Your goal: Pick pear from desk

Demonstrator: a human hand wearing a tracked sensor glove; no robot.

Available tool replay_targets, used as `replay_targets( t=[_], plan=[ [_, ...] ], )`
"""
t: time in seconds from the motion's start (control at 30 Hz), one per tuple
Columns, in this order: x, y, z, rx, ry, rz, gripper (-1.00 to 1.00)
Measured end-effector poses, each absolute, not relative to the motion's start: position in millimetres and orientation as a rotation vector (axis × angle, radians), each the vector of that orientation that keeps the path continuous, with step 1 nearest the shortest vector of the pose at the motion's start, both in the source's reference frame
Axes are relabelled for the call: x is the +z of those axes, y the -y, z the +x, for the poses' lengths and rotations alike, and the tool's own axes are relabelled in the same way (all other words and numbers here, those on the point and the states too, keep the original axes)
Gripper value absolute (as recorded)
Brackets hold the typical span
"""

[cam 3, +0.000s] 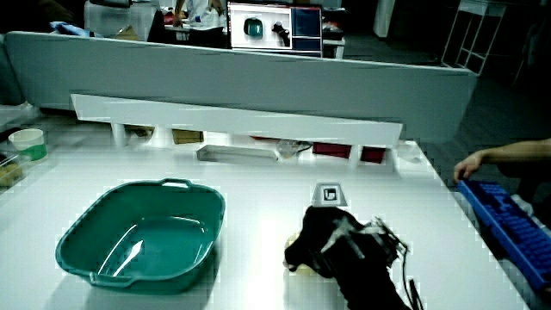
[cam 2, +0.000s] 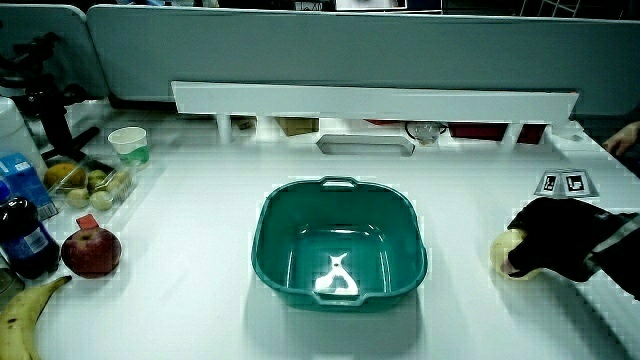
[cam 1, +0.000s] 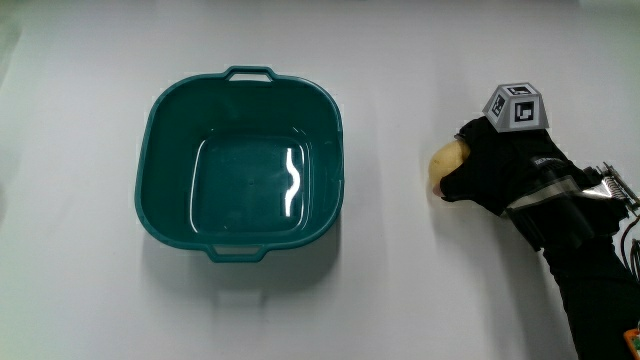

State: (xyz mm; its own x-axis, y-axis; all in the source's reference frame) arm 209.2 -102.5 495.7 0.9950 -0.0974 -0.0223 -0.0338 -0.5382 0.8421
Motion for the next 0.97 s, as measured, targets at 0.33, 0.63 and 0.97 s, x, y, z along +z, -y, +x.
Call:
replay_targets(
  t=[0.33,0.63,0.97],
  plan=[
    [465.4,111.8,197.0,-0.095,0.137,2.242,1.00],
    [416.6,125.5,164.1,-0.048,0.214,2.324,1.00],
    [370.1,125.7,103.5,0.109,0.459,2.346,1.00]
  ],
)
